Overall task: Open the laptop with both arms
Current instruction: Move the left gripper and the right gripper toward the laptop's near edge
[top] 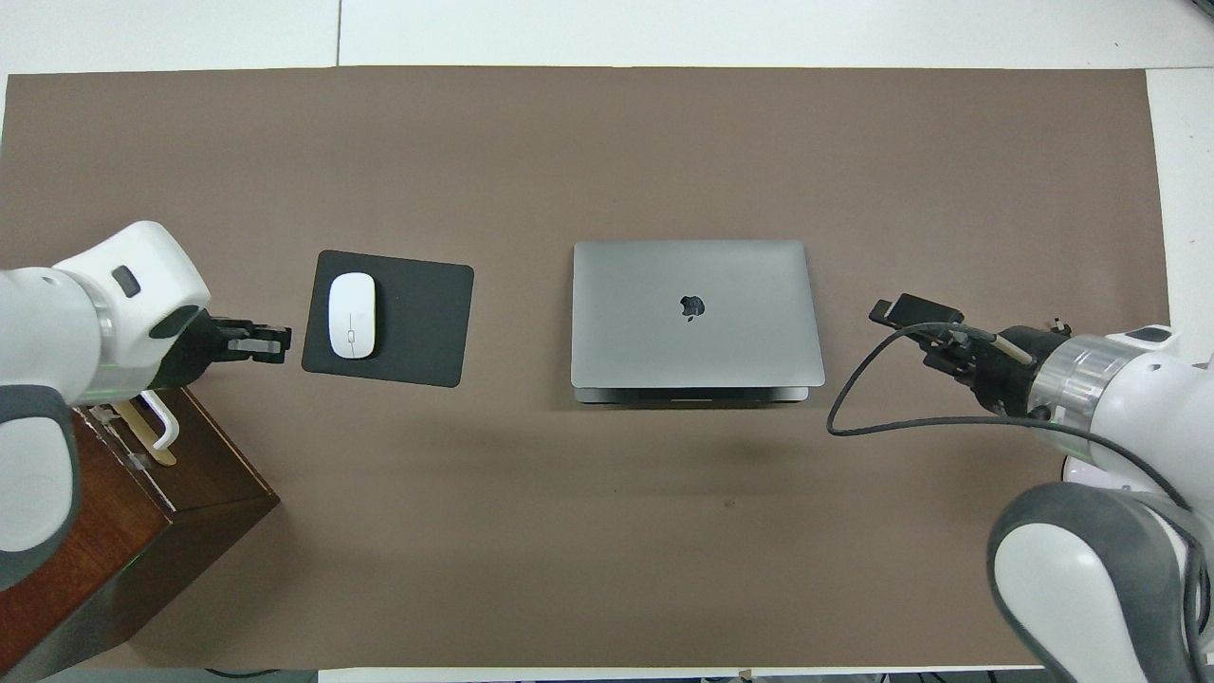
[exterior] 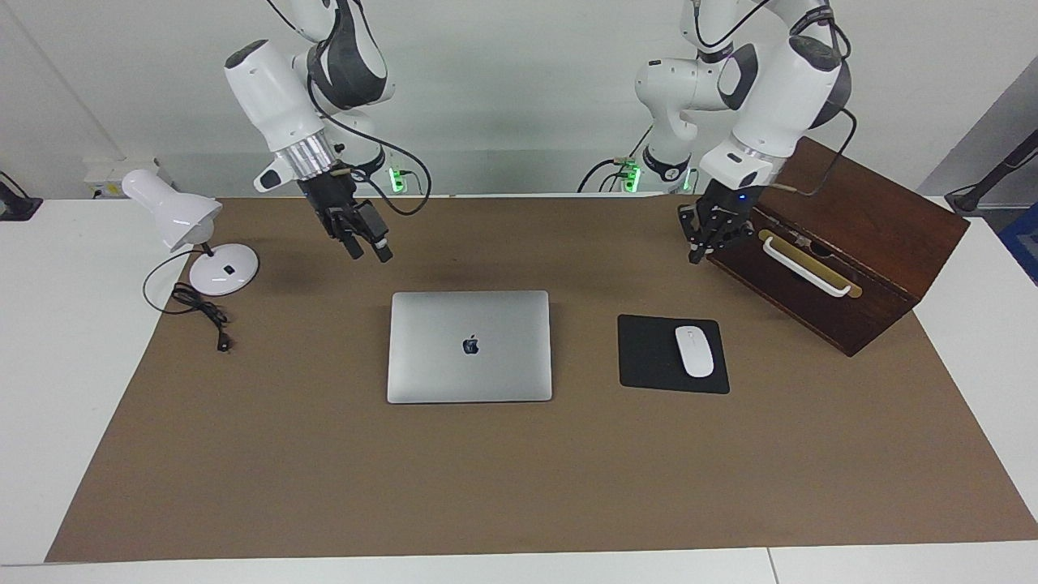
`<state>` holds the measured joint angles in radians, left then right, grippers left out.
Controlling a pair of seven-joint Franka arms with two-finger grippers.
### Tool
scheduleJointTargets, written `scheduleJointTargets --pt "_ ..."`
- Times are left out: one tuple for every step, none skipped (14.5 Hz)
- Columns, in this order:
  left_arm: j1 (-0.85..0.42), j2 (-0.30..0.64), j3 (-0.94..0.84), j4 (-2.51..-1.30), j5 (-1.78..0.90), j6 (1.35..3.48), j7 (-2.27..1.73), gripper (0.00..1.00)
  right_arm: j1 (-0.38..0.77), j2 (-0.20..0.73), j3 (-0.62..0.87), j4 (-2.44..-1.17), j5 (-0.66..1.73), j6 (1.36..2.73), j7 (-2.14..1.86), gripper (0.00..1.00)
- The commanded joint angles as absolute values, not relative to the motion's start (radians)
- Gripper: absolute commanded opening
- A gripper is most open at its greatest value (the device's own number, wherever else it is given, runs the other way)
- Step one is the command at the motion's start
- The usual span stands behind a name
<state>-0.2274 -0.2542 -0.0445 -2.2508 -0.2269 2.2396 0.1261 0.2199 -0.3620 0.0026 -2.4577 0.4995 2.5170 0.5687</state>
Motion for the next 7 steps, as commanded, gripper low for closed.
scheduleJointTargets --pt "-0.296 -0.310 -0.029 -2.384 -0.268 2.380 0.155 0.00 0.300 -0.399 0.002 -2.532 0.528 2.594 0.662 1.00" --pt "-0.314 -0.310 -0.029 -2.416 -0.270 2.432 0.155 0.00 0.330 -0.396 0.002 -2.549 0.528 2.633 0.675 1.00" --pt "-0.334 -0.310 -0.029 -2.452 -0.273 2.494 0.155 0.00 0.348 -0.390 0.002 -2.563 0.528 2.660 0.676 1.00" --pt "-0.362 -0.305 -0.029 -2.488 -0.278 2.561 0.155 0.00 0.359 -0.382 0.002 -2.568 0.528 2.677 0.678 1.00" --pt "-0.388 -0.299 -0.029 -2.518 -0.287 2.622 0.155 0.00 0.364 -0.373 0.006 -2.569 0.528 2.693 0.678 1.00" --pt "-0.409 -0.292 -0.028 -2.546 -0.287 2.679 0.155 0.00 0.374 -0.364 0.006 -2.579 0.528 2.718 0.678 1.00" --pt "-0.435 -0.281 -0.028 -2.572 -0.287 2.745 0.156 0.00 0.394 -0.354 0.006 -2.589 0.528 2.750 0.680 1.00"
